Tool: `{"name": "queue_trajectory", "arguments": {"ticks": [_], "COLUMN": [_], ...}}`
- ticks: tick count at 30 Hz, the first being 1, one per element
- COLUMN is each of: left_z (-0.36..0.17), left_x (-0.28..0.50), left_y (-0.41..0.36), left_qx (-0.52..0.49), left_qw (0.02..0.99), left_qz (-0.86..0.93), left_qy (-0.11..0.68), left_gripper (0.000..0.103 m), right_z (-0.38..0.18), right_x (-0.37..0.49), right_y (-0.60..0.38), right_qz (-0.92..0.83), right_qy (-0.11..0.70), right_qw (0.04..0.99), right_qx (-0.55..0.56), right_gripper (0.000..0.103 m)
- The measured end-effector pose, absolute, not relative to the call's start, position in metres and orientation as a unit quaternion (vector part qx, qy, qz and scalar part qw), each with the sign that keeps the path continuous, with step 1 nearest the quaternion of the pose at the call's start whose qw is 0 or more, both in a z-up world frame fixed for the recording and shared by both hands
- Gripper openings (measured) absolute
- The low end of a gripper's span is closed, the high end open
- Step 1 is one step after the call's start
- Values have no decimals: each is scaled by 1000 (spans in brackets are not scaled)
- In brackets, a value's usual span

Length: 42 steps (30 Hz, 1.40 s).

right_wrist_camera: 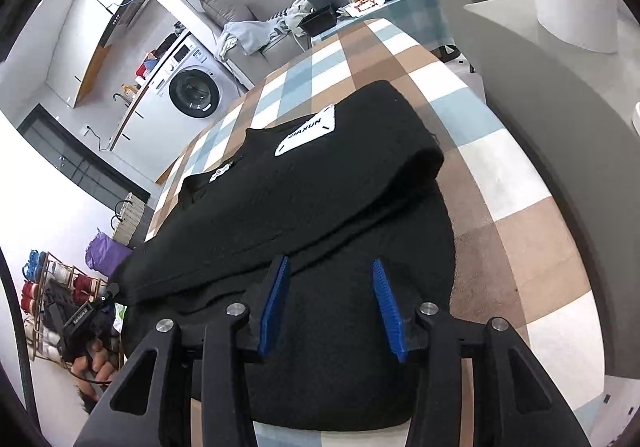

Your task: Fold small clothes

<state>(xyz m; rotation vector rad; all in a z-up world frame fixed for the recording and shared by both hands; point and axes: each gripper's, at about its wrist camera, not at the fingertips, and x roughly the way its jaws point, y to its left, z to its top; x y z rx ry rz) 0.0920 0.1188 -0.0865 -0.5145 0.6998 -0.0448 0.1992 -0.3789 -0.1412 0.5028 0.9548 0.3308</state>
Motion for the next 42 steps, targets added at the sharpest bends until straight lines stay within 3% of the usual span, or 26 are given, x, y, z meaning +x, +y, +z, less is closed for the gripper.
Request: {"name": "queue_trajectory", "arguments": {"ticks": [7,20,24,26,39,40,41,42], "left_z": [-66,-65,-64,-63,-56,-58,-62,-67], "left_x": [88,84,86,88,168,175,184,190], "left_y": [143,143,145,146,185,188,196,204], "left_qx": [-300,-282,-281,-284,-286,-288,-296,-307], "left_qw": [903,906,907,906,903,902,897,891], "left_qz": [-23,-12,-12,-14,-13,-10,7,22], "left_qy": [307,314,313,314,321,323,327,334], "left_gripper": [6,6,6,6,6,8,11,22], "right_z": [-144,-143,-131,-125,-108,-114,-119,-124], "right_x": [198,216,229,236,339,351,361,369], "right_y": [-384,-410,-403,-403,-413,-414,-417,-420], "right_qz": [159,123,142,149,146,130,115,97], "right_qy": [448,398,385,384,384,391,396,404], "right_qw": [845,865,871,869,826,822,818,813], "right_qx": [244,279,269,273,385,392,401,407], "right_gripper": [47,46,25,6,6,7,15,23]}}
